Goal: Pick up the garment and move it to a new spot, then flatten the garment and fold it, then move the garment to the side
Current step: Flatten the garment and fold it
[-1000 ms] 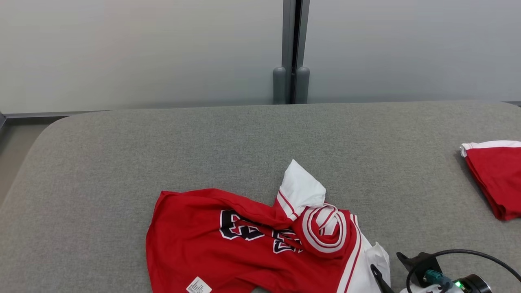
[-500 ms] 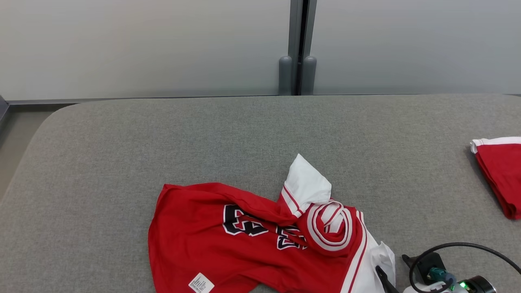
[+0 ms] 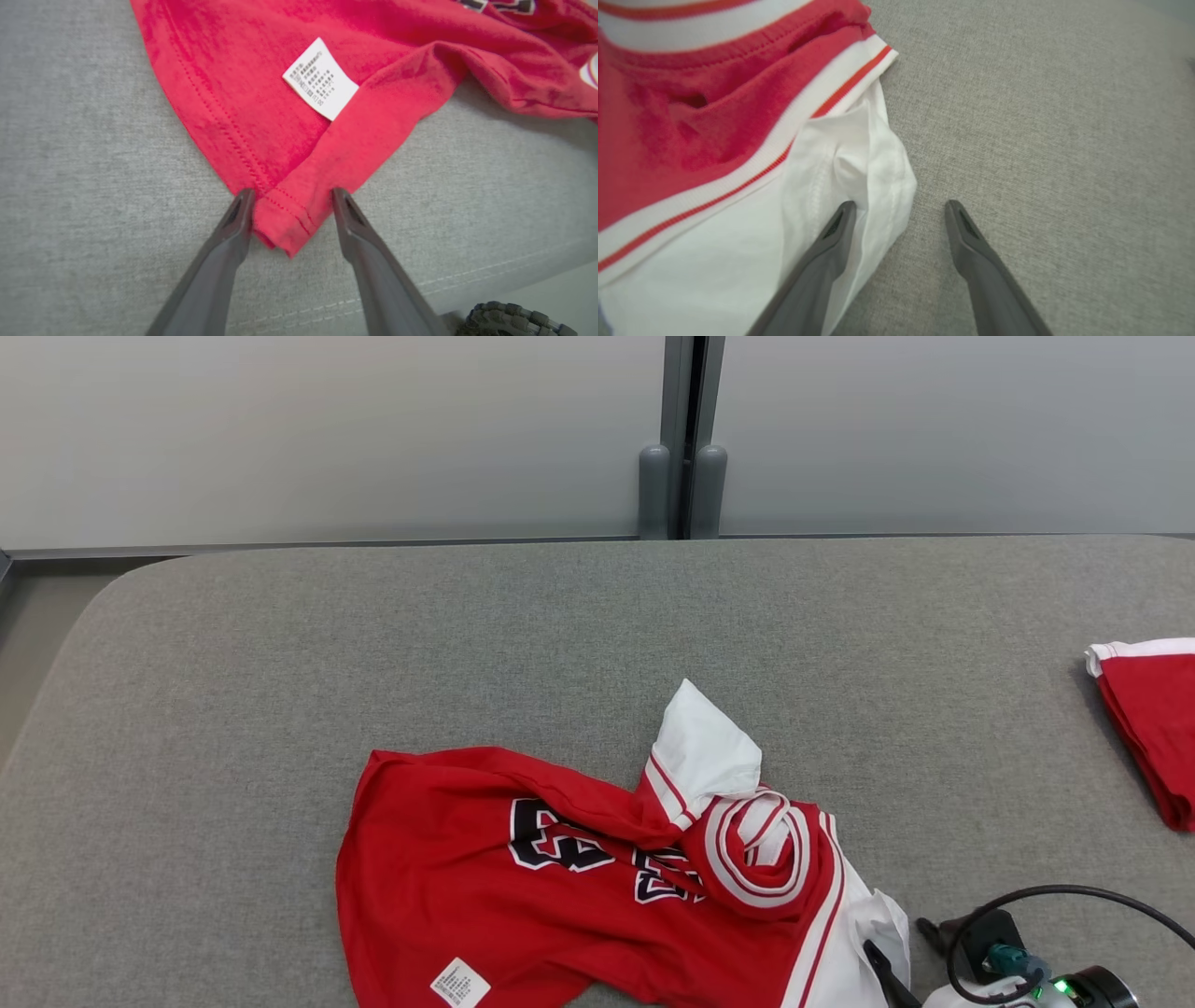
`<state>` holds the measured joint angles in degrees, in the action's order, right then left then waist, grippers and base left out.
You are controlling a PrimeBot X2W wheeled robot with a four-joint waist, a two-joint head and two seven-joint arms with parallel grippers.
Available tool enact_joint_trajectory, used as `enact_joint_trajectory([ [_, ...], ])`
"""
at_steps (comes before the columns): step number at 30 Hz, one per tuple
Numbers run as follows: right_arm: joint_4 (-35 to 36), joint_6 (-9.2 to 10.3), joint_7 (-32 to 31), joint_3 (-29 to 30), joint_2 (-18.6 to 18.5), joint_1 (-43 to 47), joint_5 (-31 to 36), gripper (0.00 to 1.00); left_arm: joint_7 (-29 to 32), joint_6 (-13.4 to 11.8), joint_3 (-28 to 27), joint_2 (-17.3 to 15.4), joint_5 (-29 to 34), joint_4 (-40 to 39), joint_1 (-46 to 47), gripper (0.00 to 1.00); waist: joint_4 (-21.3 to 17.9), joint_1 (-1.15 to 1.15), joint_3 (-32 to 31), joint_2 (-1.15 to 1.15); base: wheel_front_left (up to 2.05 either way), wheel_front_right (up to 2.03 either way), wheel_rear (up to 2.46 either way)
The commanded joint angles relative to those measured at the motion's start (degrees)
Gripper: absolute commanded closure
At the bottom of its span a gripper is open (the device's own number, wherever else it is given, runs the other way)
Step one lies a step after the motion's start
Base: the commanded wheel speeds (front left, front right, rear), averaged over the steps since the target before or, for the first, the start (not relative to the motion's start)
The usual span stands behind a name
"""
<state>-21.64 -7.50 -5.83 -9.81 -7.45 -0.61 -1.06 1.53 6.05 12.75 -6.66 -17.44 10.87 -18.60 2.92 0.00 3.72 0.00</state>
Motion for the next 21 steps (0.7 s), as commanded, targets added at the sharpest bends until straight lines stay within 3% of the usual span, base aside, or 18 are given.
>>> enact_joint_trajectory([
  [1, -0.49, 0.02, -0.51, -0.22, -0.20, -0.16, -0.79, 0.74, 0.29, 0.55, 0.70, -0.23, -0.65, 0.43, 0.71, 0.89, 0.02, 0.00, 0.01, 0.00, 0.00, 0.00, 0.00],
  [2, -0.66, 0.02, -0.77, -0.44, -0.22, -0.19, -1.27, 1.00, 0.24, 0.52, 0.91, -0.30, -0.87, 0.54, 0.86, 1.00, 0.02, 0.00, -0.02, 0.00, 0.00, 0.00, 0.00],
  [10, 3.40, 0.02, 0.47, 3.35, 0.14, 0.25, -12.17, 1.00, -1.03, 0.86, 0.52, -1.61, -3.16, -3.12, 0.03, 1.00, -0.89, 0.00, -1.20, 0.00, 0.00, 0.00, 0.00],
  [21, 31.58, 0.01, -7.27, 14.39, -2.58, -0.93, -32.24, 1.00, 4.65, -0.19, -5.03, -6.96, -7.16, -35.41, 0.79, 1.00, -5.01, 0.00, -2.17, 0.00, 0.00, 0.00, 0.00],
])
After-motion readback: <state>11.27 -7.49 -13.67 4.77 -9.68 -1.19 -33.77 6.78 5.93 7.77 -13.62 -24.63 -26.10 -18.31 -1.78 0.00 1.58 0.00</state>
